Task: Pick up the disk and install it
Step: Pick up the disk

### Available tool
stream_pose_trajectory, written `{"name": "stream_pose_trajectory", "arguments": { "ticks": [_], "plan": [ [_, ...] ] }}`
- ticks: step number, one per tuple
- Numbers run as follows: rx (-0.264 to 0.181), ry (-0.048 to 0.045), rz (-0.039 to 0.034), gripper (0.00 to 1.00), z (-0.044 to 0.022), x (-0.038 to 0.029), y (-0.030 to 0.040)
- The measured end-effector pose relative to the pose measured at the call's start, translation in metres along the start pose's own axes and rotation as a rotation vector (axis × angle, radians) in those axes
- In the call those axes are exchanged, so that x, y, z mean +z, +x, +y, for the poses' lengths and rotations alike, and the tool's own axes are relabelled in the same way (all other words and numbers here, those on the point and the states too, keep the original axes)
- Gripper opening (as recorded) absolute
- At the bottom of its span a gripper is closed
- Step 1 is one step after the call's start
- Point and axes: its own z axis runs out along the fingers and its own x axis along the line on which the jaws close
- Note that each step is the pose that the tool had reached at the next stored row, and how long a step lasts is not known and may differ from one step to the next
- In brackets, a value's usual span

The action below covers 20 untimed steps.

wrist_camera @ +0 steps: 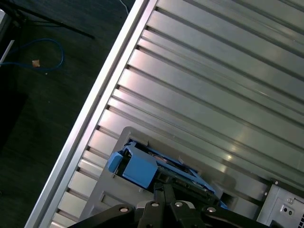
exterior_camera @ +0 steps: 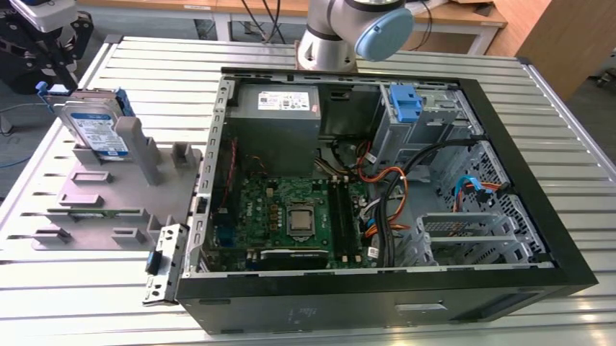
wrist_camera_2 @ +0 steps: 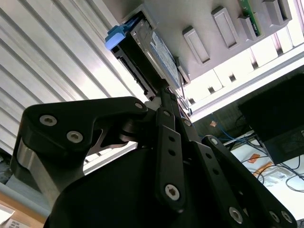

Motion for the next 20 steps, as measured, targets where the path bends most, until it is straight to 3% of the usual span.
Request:
{"name": "stream_pose_trajectory", "arguments": {
  "ticks": [8, 12, 20],
  "plan": [
    [-0.015, -0.0004, 0.0006, 0.11, 0.0, 0.0001, 0.0],
    [-0.067, -0.0017, 0.0029, 0.11, 0.0, 0.0002, 0.0],
    [-0.21, -0.0055, 0.0093, 0.11, 0.0, 0.0007, 0.0]
  ]
}}
